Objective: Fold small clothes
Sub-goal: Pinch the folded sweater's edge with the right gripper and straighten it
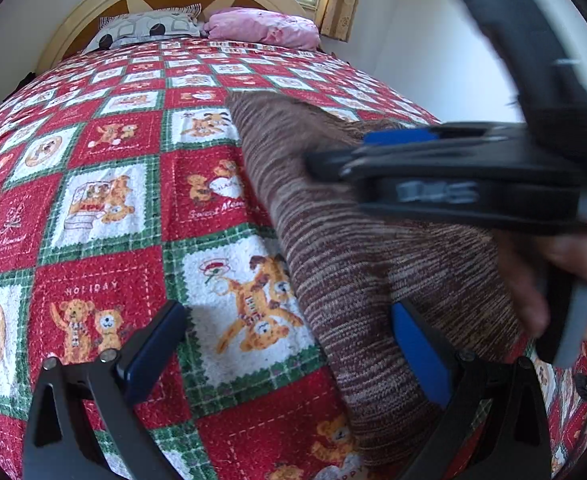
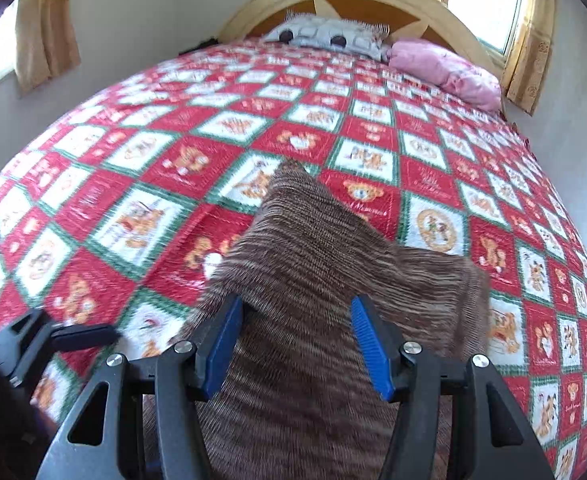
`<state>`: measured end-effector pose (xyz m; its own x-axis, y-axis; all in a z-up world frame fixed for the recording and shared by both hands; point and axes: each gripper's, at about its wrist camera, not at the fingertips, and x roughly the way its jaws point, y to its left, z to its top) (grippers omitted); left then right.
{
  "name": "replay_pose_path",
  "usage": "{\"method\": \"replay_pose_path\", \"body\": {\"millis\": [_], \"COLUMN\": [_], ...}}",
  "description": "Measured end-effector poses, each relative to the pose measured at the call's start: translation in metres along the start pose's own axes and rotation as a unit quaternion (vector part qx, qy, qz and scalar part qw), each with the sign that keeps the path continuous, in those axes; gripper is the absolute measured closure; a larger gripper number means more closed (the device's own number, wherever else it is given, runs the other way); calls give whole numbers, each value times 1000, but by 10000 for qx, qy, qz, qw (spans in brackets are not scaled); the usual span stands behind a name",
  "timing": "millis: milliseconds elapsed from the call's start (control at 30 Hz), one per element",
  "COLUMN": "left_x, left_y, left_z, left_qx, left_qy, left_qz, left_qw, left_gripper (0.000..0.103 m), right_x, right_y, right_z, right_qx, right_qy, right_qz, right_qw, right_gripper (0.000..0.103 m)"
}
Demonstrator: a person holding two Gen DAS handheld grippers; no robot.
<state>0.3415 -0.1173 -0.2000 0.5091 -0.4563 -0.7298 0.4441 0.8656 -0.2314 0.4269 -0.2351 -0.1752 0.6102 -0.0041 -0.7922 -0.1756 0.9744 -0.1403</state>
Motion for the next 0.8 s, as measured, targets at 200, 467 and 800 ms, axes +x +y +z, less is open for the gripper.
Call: {"method": "replay_pose_path", "body": {"millis": [200,467,800], "left_x": [0,-1,-6], "left_y": [-1,-1,7], "left_z": [-1,-2,-2], "left_qx": [-7,-45,-260], "left_qy": [2,-19,-149], "left_qz": [-9,-63,-236], "left_qw": [10000,10000,9993], "left_gripper": [0,0,0], "right_x": [21,-27,-24], "right_y": [-12,-70,-175], "right_z": [-3,-18,-42], "right_qx": [374,974,2246], "right_qy": [155,-536,-440], "right_qz": [172,234,391], "right_qw": [9990,9935,9727], "right_gripper": [37,39,71]}}
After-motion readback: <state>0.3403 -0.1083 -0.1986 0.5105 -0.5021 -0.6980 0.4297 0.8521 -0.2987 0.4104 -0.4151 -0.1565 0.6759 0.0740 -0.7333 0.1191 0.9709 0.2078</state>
